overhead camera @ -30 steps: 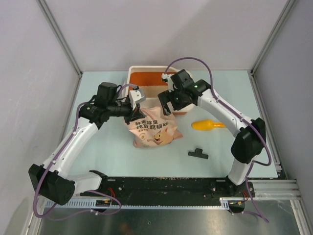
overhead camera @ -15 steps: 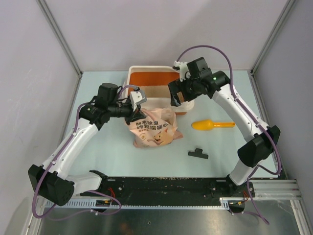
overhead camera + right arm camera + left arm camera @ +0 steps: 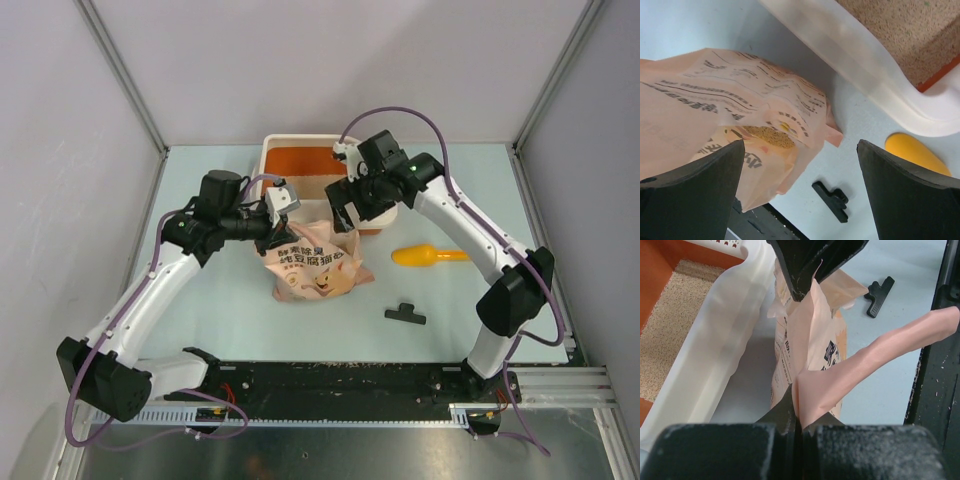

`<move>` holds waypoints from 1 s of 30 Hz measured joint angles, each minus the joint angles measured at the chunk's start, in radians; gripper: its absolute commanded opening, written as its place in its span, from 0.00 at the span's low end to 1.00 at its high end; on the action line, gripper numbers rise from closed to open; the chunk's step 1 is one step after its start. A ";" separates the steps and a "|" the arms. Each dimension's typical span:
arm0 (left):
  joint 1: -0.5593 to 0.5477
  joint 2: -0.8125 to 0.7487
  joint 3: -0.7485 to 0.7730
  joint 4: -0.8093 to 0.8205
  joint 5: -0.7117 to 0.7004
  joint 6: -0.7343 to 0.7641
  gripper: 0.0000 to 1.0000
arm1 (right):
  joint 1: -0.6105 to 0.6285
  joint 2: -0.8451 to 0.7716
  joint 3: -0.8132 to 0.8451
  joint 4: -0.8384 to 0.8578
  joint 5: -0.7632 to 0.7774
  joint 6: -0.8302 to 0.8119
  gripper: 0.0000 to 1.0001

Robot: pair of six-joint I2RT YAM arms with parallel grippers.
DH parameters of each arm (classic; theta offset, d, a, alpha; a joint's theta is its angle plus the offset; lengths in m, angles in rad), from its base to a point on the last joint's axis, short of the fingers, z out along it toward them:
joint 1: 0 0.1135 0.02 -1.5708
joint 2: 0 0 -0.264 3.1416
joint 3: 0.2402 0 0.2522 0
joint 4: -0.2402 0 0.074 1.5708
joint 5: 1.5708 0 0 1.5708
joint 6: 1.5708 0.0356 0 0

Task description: Fill the litter box with clean litter

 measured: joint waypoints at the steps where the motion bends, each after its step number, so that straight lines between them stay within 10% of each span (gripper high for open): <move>1: 0.000 0.000 0.000 0.000 -0.002 0.000 0.00 | -0.003 0.000 -0.009 0.003 0.003 0.000 1.00; 18: 0.000 0.017 0.003 0.018 -0.010 0.000 0.04 | -0.127 0.004 -0.053 -0.018 -0.060 -0.039 1.00; 23: 0.000 0.030 0.010 0.034 -0.009 -0.002 0.40 | -0.151 -0.027 0.022 0.037 -0.182 -0.097 1.00; 30: -0.001 0.034 0.057 0.068 -0.011 -0.038 0.62 | -0.472 -0.152 -0.174 0.036 -0.346 -0.525 0.93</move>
